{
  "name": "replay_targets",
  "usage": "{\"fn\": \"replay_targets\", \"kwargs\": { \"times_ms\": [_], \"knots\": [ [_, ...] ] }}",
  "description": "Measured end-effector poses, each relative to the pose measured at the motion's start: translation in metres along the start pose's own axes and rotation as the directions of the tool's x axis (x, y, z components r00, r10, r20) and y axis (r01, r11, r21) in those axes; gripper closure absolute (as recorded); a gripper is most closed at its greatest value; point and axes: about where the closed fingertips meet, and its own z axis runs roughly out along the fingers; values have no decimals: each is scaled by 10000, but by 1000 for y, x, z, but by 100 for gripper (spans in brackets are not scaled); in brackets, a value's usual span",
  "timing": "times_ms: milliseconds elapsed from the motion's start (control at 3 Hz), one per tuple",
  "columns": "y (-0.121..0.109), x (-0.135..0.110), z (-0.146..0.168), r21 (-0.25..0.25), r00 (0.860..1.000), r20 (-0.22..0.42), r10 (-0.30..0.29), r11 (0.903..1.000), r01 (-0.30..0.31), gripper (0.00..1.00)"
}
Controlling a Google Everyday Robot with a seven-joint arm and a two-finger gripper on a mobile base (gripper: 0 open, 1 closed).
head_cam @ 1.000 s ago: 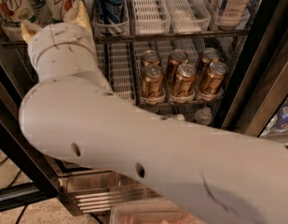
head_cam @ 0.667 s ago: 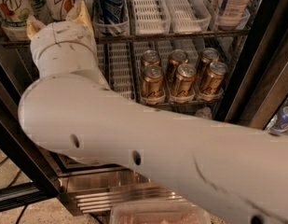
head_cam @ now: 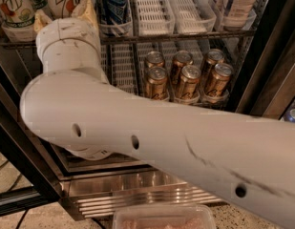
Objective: Pick 7up can from top shelf of fridge
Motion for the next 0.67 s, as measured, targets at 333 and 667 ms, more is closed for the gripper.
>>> {"fn": "replay_targets", "kwargs": {
  "times_ms": [333,667],
  "knots": [
    [6,-6,29,253,9989,343,305,9992,-314,42],
    [4,-9,33,311,9986,399,356,9988,-368,42]
  ]
}}
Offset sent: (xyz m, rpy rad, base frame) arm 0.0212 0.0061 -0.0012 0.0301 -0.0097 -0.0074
